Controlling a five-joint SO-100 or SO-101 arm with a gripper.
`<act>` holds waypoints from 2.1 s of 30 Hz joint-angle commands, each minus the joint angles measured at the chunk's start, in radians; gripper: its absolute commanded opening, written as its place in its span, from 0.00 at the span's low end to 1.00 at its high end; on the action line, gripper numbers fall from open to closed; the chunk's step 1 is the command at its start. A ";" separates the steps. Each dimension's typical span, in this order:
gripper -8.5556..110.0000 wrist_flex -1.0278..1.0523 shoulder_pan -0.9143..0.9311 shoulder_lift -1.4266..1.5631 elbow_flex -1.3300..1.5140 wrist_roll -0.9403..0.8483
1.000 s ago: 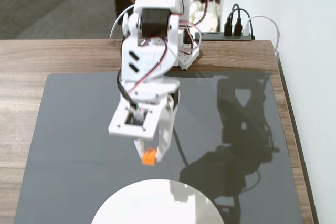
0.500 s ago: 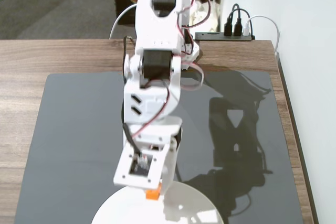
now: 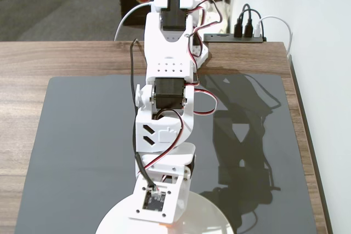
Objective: Grasp a lego block and put it on the plate.
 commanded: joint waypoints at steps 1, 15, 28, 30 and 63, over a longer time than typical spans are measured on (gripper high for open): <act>0.11 0.014 -0.014 0.002 -0.071 0.011; 0.29 0.034 -0.009 0.005 -0.075 0.032; 0.28 0.104 -0.011 0.110 -0.049 0.020; 0.28 0.115 -0.012 0.149 -0.025 0.015; 0.08 -0.184 -0.038 1.046 1.221 0.005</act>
